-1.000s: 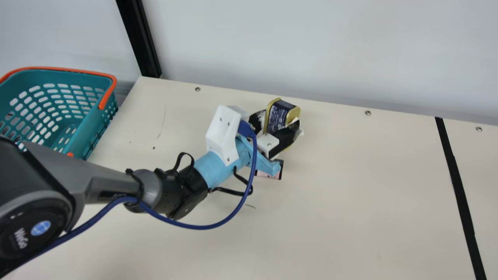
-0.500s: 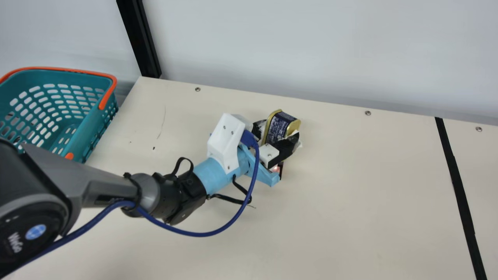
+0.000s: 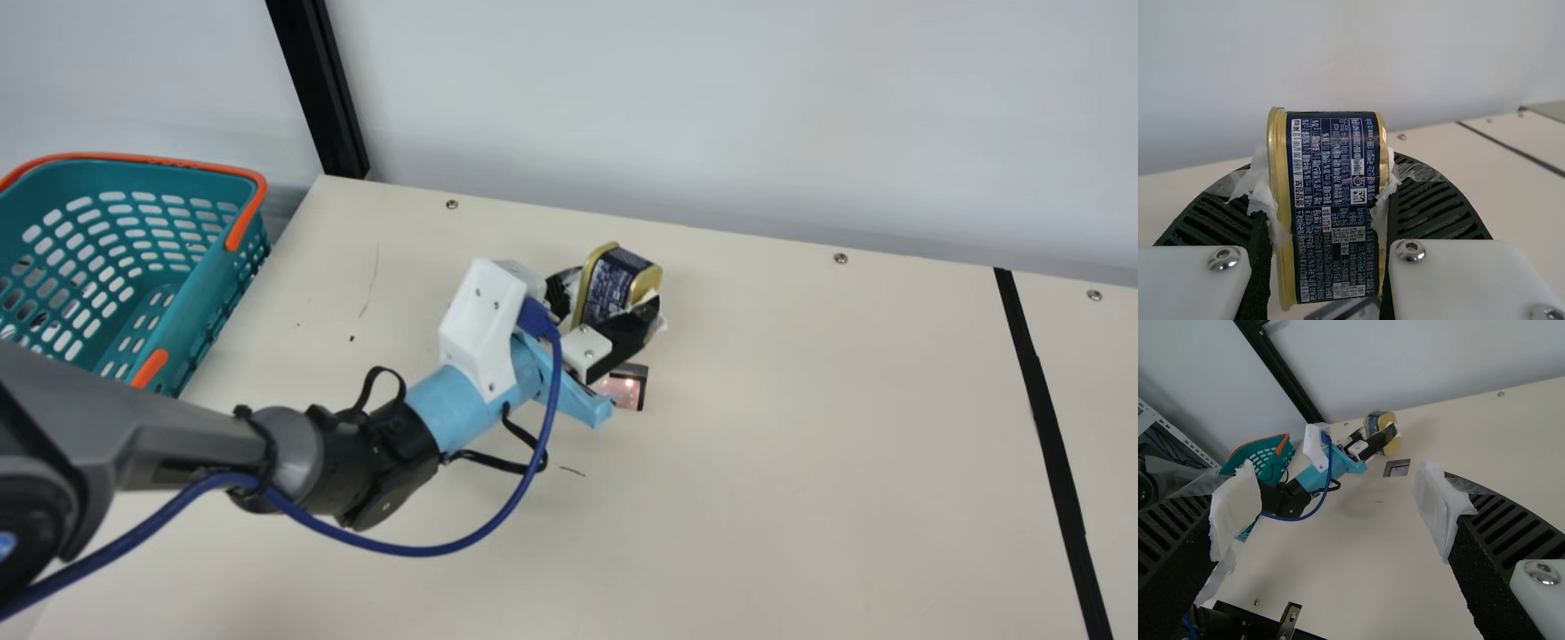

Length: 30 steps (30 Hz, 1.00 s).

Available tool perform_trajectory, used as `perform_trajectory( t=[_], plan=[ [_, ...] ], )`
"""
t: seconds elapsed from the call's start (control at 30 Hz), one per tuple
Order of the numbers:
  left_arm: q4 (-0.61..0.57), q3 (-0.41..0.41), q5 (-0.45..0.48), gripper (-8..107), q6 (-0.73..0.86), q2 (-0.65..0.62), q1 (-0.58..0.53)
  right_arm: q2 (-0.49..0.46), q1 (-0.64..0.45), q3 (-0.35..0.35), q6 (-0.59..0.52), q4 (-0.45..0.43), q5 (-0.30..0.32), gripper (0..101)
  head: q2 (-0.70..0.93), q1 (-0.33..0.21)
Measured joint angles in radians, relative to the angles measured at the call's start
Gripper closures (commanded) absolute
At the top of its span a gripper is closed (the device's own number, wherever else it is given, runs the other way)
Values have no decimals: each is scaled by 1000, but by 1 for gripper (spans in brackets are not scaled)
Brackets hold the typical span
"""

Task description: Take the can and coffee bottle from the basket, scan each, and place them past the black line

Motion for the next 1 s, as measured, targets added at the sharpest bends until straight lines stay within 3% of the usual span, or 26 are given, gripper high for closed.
perform_trajectory(
  t=[0.17,0.5,1.0],
  plan=[
    [-43,29,-75,89,-12,-25,2,0,0,0,0,0,0,0,0,0],
    [-30,76,-131,89,-55,-70,-21,0,0,0,0,0,0,0,0,5],
    [-48,119,-164,89,-53,-82,-68,0,0,0,0,0,0,0,0,0]
  ],
)
